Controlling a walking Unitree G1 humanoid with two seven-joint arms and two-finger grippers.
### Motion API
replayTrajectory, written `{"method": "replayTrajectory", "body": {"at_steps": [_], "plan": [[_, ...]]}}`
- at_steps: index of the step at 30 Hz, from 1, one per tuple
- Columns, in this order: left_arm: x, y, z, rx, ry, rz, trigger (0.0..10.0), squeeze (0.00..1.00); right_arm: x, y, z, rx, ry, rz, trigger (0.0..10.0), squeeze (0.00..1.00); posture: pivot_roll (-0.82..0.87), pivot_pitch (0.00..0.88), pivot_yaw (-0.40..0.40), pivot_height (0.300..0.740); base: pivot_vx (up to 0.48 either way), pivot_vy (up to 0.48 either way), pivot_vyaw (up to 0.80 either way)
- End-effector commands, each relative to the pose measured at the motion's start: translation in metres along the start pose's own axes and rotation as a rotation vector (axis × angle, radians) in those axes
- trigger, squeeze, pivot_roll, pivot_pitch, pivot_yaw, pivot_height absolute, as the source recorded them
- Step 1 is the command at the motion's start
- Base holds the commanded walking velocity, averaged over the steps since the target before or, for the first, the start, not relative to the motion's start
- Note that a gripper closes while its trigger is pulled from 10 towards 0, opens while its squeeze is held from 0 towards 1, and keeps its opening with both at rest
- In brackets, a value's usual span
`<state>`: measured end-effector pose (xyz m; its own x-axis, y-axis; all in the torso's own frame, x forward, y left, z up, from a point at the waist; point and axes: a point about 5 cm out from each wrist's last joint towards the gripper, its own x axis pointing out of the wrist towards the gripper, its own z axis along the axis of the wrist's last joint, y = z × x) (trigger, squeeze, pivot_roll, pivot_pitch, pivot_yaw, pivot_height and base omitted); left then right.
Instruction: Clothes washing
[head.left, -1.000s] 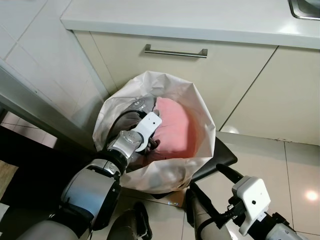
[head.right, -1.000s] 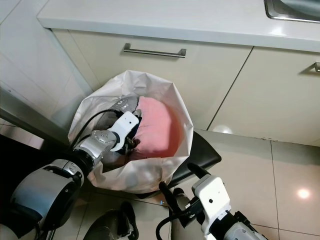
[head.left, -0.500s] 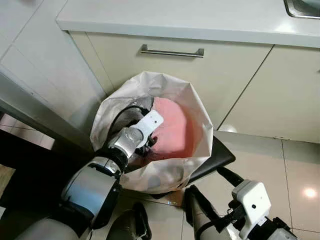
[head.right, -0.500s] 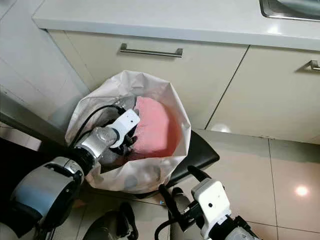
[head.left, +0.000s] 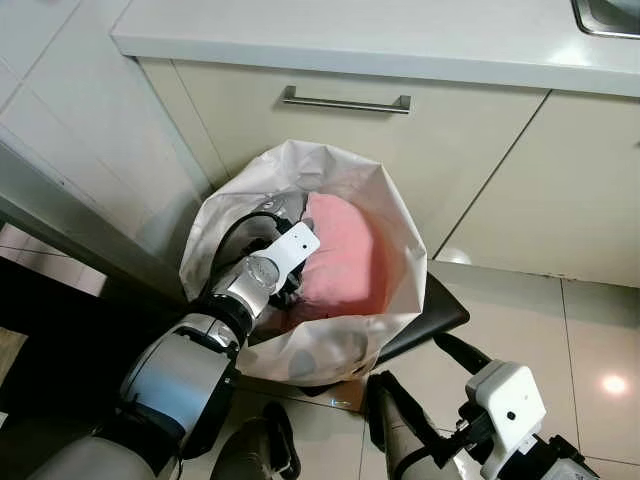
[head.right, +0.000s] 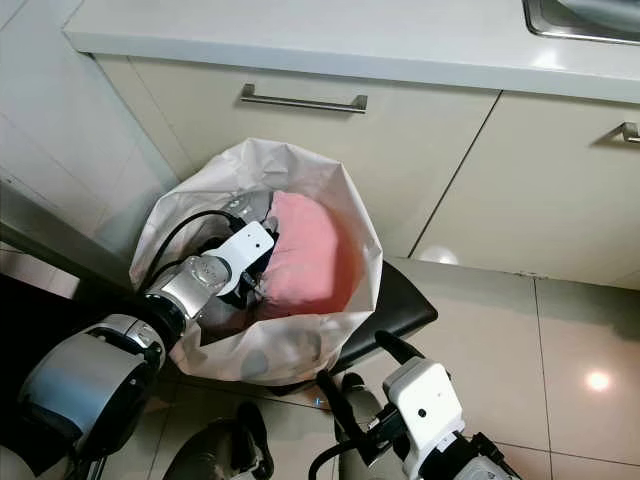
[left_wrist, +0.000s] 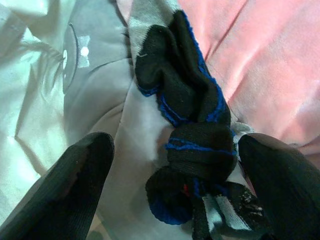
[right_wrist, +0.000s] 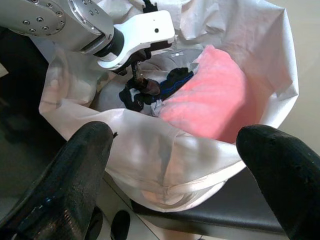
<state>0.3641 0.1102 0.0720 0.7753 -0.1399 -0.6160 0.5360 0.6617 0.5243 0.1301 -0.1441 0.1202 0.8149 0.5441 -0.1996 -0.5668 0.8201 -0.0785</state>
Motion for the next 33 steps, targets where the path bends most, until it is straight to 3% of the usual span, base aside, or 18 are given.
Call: {"method": "replayTrajectory", "body": {"at_steps": [1,14,22,23,24,25,26,27,28,33], "plan": [[0.001,-0.009,-0.014,0.012,0.052,-0.027,10.0,0.00,-0.003,0.003,0.003,0.016,0.004,0.005,10.0,0.00,-0.48,0.301,0.063,0.740,0.000,0.000,0.00],[0.002,-0.022,-0.014,0.058,0.059,-0.049,10.0,0.00,-0.015,0.012,0.019,0.025,0.007,-0.002,10.0,0.00,-0.55,0.359,0.048,0.740,0.000,0.000,0.00],[0.002,-0.019,-0.017,0.123,0.072,-0.015,10.0,0.00,-0.025,0.017,0.023,0.032,0.030,-0.003,10.0,0.00,-0.59,0.394,0.056,0.740,0.000,0.000,0.00],[0.002,-0.018,-0.018,0.119,0.075,-0.013,4.7,0.00,-0.027,0.018,0.023,0.035,0.038,-0.007,10.0,0.00,-0.59,0.397,0.057,0.740,0.000,0.000,0.00],[0.002,-0.017,-0.018,0.116,0.078,-0.010,2.6,0.00,-0.029,0.019,0.024,0.038,0.044,-0.010,10.0,0.00,-0.60,0.399,0.058,0.740,0.000,0.000,0.00],[0.002,-0.016,-0.019,0.113,0.079,-0.008,2.6,0.00,-0.030,0.019,0.024,0.041,0.049,-0.013,10.0,0.00,-0.60,0.401,0.060,0.740,0.000,0.000,0.00],[0.002,-0.015,-0.018,0.102,0.078,-0.005,8.0,0.00,-0.031,0.020,0.024,0.044,0.054,-0.013,10.0,0.00,-0.60,0.403,0.061,0.740,0.000,0.000,0.00],[0.002,-0.014,-0.018,0.095,0.077,-0.002,8.0,0.00,-0.031,0.021,0.024,0.045,0.056,-0.013,10.0,0.00,-0.60,0.402,0.061,0.740,0.000,0.000,0.00],[0.002,-0.013,-0.018,0.090,0.078,0.001,0.0,0.00,-0.032,0.021,0.024,0.047,0.059,-0.015,10.0,0.00,-0.60,0.401,0.063,0.740,0.000,0.000,0.00],[0.001,-0.008,-0.019,0.086,0.082,0.022,0.0,0.00,-0.034,0.023,0.023,0.051,0.068,-0.022,10.0,0.00,-0.61,0.400,0.067,0.740,0.000,0.000,0.00]]}}
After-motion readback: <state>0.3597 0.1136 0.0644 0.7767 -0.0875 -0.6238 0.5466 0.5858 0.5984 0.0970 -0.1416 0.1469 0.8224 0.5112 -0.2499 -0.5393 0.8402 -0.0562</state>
